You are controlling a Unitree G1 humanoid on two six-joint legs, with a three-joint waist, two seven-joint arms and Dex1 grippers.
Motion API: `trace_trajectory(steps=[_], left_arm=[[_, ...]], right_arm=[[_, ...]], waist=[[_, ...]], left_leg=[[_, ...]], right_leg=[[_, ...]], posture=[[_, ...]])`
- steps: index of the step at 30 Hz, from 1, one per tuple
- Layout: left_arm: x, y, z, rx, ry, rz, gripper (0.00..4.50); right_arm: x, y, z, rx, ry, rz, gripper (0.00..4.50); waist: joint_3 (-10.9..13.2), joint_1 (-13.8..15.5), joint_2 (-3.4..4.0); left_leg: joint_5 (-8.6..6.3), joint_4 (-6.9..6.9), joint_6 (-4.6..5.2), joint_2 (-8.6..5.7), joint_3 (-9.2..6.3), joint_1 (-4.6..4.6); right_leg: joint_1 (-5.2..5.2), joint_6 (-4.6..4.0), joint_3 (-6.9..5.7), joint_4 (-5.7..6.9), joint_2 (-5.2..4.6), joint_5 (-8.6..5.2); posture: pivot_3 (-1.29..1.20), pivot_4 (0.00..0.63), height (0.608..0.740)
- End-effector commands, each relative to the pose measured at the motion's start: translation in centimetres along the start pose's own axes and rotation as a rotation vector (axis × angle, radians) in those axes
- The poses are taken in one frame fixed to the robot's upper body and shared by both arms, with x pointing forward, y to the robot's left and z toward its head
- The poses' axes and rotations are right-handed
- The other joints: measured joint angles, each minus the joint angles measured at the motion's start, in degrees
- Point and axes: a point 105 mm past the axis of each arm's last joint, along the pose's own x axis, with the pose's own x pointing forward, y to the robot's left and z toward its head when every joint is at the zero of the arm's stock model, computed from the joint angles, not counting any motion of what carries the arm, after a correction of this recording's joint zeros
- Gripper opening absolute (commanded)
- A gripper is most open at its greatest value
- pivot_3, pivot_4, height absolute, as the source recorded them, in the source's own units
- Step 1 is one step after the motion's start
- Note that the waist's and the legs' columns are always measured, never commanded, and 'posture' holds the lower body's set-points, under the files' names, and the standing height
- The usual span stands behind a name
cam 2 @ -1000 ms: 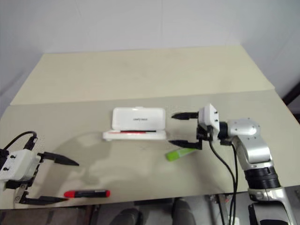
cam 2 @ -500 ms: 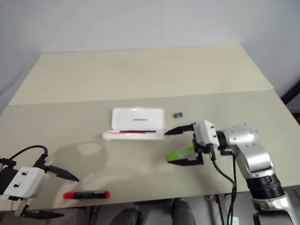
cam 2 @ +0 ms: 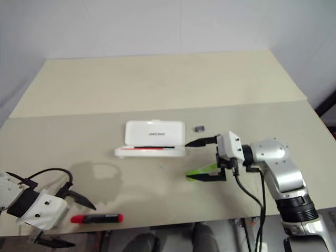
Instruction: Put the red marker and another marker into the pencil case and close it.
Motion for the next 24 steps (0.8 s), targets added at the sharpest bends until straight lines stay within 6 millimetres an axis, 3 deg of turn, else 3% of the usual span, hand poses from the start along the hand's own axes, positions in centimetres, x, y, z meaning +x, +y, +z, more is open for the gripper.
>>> trace_trajectory(steps=[1,18,21,24], left_arm=[[0.0,0.4,-0.4,-0.003,0.033,0.016,4.49],[1.2,0.3,-2.2,-0.065,0.186,0.085,4.49],[1.2,0.5,-2.4,-0.07,0.202,0.102,3.83],[1.2,0.6,-2.8,-0.064,0.226,0.114,2.9]], right_arm=[[-0.4,-0.4,1.1,-0.046,-0.01,-0.032,4.5],[-0.5,-1.1,1.4,-0.062,-0.015,-0.062,4.5],[-0.5,-1.2,1.4,-0.063,-0.016,-0.063,4.5],[-0.4,-1.2,1.4,-0.064,-0.019,-0.064,4.5]], waist=[[0.0,-0.08,0.0],[0.0,-0.02,0.0],[0.0,-0.01,0.0],[0.0,-0.02,0.0]], left_leg=[[0.0,0.0,0.0,0.0,0.01,0.0],[0.0,0.0,0.0,0.01,0.01,0.01],[0.0,0.0,0.0,0.01,0.0,0.03],[0.0,0.0,0.0,0.01,0.0,0.03]], right_leg=[[0.0,0.0,0.01,0.0,0.0,0.0],[0.0,0.0,0.01,0.02,0.01,0.0],[0.0,0.0,0.01,0.04,0.01,0.0],[0.0,0.0,0.01,0.04,0.01,0.0]], posture=[[0.0,0.15,0.74],[0.0,0.15,0.74],[0.0,0.15,0.74],[0.0,0.15,0.74]])
